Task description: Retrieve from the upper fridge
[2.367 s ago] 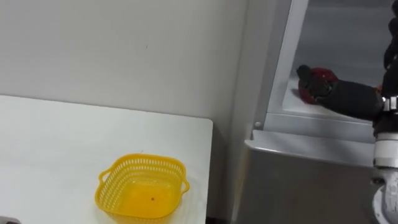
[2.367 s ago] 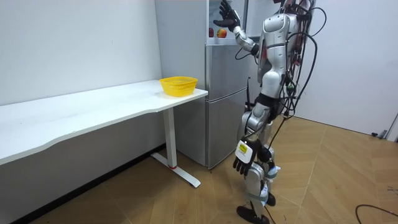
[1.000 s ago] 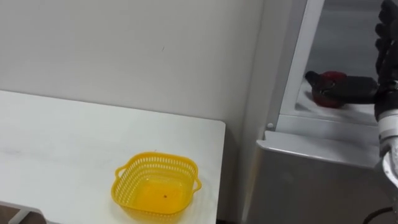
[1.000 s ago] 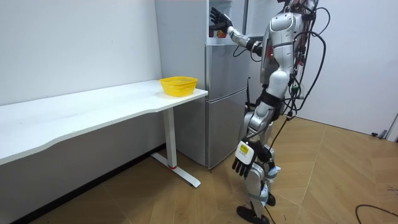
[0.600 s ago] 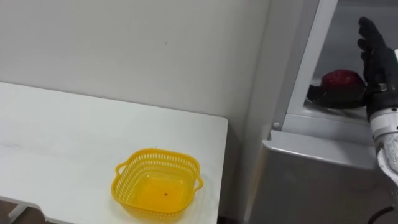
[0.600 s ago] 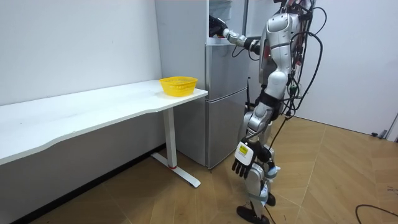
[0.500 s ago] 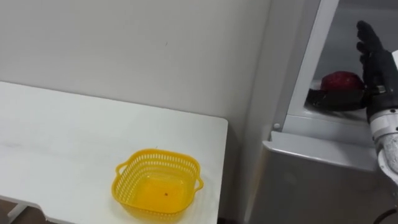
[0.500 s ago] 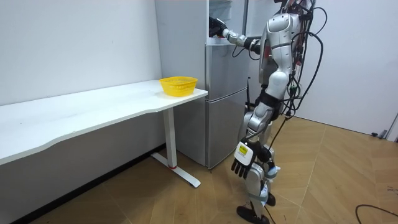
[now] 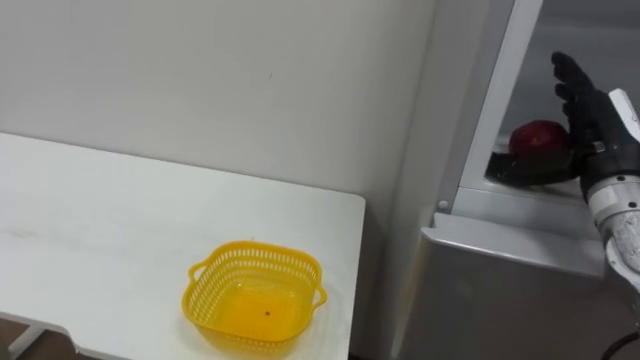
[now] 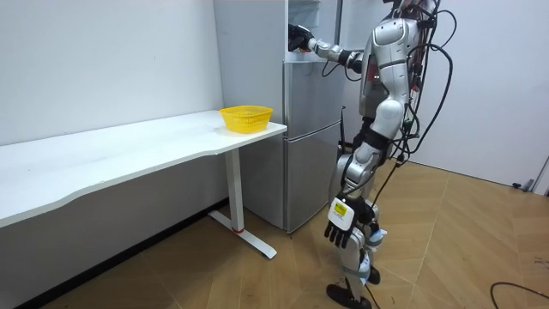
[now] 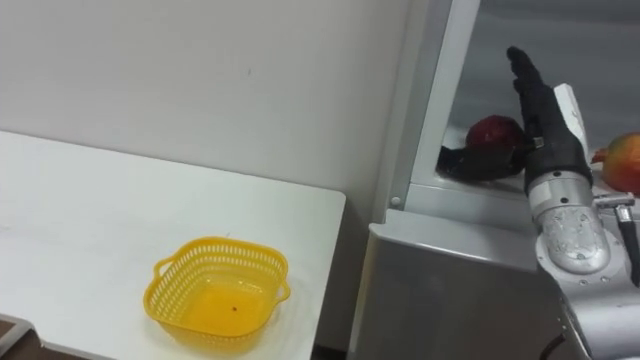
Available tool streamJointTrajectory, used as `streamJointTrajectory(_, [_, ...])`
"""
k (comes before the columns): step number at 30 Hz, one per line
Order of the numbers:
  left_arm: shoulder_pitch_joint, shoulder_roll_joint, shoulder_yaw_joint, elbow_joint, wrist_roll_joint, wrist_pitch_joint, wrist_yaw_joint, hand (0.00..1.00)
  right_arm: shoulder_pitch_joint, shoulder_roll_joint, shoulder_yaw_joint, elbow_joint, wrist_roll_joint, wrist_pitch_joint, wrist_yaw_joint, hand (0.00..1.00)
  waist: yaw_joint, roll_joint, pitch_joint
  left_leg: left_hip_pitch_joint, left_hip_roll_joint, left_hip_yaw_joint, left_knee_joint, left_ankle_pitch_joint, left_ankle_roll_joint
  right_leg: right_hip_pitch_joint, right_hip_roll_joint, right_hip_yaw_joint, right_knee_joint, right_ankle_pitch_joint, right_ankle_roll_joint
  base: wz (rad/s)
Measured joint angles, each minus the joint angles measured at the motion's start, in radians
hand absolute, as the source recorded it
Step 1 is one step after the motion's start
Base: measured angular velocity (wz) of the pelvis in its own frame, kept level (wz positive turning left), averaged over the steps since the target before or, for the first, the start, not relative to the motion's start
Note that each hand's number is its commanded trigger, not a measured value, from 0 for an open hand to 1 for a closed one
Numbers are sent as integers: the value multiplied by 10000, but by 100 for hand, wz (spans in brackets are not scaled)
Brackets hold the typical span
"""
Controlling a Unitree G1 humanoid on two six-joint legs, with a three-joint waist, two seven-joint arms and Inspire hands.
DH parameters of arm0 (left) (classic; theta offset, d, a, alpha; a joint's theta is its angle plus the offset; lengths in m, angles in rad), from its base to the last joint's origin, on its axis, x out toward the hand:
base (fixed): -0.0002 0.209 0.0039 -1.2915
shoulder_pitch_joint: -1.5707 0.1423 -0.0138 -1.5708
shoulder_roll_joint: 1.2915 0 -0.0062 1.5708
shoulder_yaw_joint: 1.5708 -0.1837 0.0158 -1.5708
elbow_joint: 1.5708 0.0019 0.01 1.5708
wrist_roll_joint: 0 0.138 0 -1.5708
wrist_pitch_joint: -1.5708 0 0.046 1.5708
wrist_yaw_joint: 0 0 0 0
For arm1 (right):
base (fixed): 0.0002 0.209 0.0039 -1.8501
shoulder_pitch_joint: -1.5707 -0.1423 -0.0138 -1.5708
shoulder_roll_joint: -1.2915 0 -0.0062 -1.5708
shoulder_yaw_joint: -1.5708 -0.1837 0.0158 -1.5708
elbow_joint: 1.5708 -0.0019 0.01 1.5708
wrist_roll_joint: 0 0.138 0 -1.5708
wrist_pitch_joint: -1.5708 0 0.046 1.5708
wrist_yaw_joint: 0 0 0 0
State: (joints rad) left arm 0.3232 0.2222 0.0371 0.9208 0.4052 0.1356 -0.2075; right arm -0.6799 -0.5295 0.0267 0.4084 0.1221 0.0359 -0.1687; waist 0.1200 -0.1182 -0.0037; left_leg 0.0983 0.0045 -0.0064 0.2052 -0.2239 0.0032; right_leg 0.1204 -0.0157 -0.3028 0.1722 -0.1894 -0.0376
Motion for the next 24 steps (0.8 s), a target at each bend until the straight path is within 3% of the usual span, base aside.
streamJointTrajectory(4, [-51, 14, -1, -6, 2, 70, -4, 0, -75, -75, 9, 266, 79, 2, 257, 0, 3, -82, -12, 19, 6, -3, 0, 0, 0, 20, 7, 6, -3, 0, 0, 0])
streamJointTrajectory(5, [-71, 14, -1, -6, 2, 81, -7, 0, -105, -101, 7, 428, 79, 1, 364, 27, 3, -106, -8, 23, 8, -2, 0, 0, 0, 23, 9, 9, 2, 1, -1, 0])
streamJointTrajectory(6, [-103, 13, -3, -5, 6, 97, -9, 0, -106, -149, 7, 576, 77, 3, 458, 69, 4, -128, 0, 28, 9, -2, 0, 0, 0, 32, 13, 9, 7, 1, -2, 0])
streamJointTrajectory(7, [-122, 13, -3, -4, 7, 109, -9, 0, -106, -162, 7, 638, 77, 4, 496, 100, 4, -136, 5, 28, 9, -2, 0, 0, 0, 32, 13, 10, 12, 2, -2, 0])
streamJointTrajectory(10, [-197, 12, -6, 2, 10, 188, -7, 0, -198, -168, 8, 968, 145, 22, 660, 100, 17, -132, 25, 15, 8, 0, -1, 0, 0, 27, 4, 13, 56, 3, -4, 0])
streamJointTrajectory(14, [-261, 19, -23, 5, 8, 429, -49, 0, -781, -169, 29, 1922, 601, 103, 1125, 100, 19, -78, 144, 11, 1, 9, 8, 0, 0, 16, -10, 24, 110, -3, -4, 0])
streamJointTrajectory(24, [-408, 26, -214, 34, -1, 699, 86, 0, -1317, -292, 311, 2835, 1106, 87, 1667, 100, 20, -76, 130, 26, -5, -48, 103, 0, 0, 176, 21, 5, -18, -4, -8, 3])
